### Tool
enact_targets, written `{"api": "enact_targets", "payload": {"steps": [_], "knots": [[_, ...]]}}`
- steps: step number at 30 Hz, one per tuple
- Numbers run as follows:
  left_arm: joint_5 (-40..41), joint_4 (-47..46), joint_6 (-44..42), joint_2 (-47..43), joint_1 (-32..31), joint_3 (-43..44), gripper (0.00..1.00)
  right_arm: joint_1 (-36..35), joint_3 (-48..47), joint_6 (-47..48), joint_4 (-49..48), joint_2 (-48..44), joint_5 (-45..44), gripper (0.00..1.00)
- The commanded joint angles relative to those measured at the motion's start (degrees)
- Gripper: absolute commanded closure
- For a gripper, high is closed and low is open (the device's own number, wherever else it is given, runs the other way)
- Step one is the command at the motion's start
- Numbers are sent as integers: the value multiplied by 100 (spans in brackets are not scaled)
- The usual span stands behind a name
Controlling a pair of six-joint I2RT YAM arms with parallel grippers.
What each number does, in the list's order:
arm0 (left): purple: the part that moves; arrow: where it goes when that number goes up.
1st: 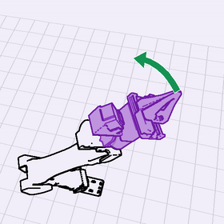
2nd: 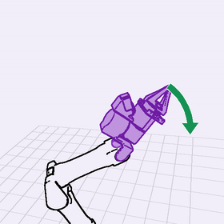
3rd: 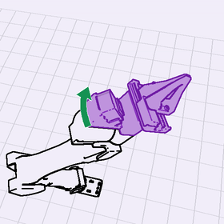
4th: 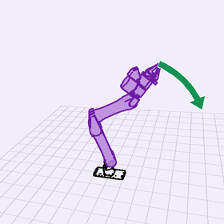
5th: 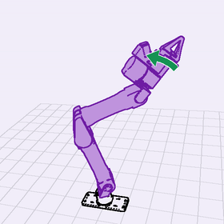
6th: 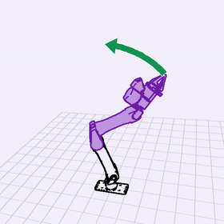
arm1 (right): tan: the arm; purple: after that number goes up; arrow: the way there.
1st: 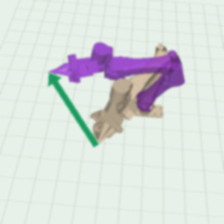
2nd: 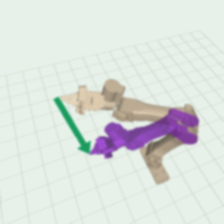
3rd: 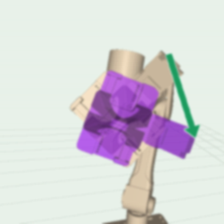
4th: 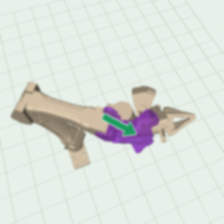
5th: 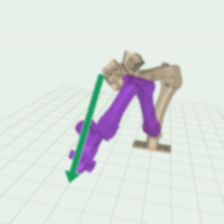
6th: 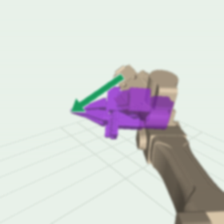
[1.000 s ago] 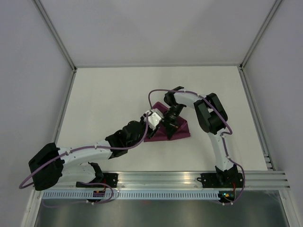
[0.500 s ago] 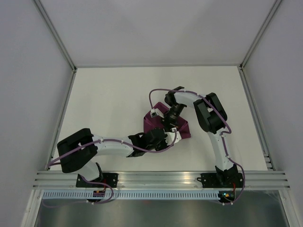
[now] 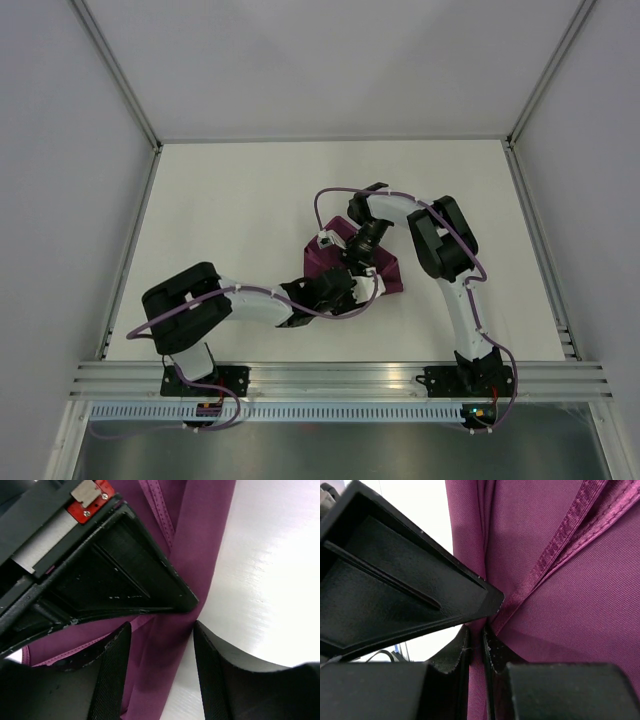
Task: Fold the napkin, place the utensils inside, and roll it up
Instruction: Roll the napkin at the center of the board.
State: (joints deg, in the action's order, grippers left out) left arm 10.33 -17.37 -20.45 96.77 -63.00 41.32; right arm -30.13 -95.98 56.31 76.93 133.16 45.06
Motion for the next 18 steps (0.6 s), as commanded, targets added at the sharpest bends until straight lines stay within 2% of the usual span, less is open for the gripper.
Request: {"api": "enact_targets", "payload": {"steps": [1, 4, 5, 6, 9, 11, 12, 15, 18], "knots": [[-232, -171, 137, 158, 69, 69, 43, -2, 18, 266, -811, 438, -920, 93], [-610, 109, 243, 324, 139, 218, 55, -2, -8, 266, -758, 465, -920, 93], [-724, 189, 278, 360, 183, 253, 61, -2, -17, 275, -749, 474, -920, 93], [-960, 242, 322, 395, 200, 288, 71, -2, -8, 275, -749, 456, -920, 94], [-1408, 444, 427, 483, 288, 359, 86, 7, 10, 266, -767, 456, -911, 92], [-1647, 593, 506, 535, 428, 447, 93, 7, 71, 231, -828, 386, -902, 83], [-1944, 733, 568, 544, 481, 473, 96, 16, 106, 205, -872, 351, -876, 72], [-2524, 892, 726, 553, 745, 517, 98, 42, 212, 126, -1013, 88, -753, 55], [-3122, 998, 919, 597, 1000, 561, 98, 112, 194, -23, -1135, -246, -604, 47]]}}
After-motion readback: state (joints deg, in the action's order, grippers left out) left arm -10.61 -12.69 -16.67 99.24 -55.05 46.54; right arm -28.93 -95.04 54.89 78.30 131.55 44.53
